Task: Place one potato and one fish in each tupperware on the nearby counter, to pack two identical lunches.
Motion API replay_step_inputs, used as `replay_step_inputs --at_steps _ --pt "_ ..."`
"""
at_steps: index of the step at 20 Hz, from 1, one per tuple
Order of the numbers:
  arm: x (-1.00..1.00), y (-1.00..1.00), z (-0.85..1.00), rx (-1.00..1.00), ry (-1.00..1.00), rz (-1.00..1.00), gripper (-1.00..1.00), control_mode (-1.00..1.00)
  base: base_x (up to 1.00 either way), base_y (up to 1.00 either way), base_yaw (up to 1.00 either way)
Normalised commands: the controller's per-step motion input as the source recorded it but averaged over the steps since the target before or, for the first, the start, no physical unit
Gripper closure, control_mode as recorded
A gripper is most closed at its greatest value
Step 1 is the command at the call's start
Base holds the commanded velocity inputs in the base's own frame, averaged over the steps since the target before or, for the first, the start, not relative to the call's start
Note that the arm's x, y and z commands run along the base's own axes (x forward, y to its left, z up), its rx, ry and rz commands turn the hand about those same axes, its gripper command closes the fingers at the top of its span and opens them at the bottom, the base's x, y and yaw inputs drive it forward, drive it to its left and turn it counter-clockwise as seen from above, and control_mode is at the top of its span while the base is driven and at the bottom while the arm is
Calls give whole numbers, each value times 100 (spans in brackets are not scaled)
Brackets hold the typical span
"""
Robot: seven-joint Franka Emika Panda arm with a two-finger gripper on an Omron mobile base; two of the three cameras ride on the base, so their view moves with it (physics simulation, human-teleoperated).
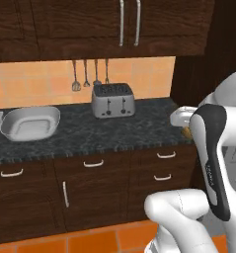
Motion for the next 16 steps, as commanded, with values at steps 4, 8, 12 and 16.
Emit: replay_step_inputs --at_steps 4,8,12,16 --pt "0 0 0 0 0 0 100 100 14 100 -3" --pt "0 0 0 0 0 0 100 100 25 100 -3" --pt "0 0 0 0 0 0 100 100 36 100 -2" --pt "0 0 0 0 0 0 100 100 49 100 -4"
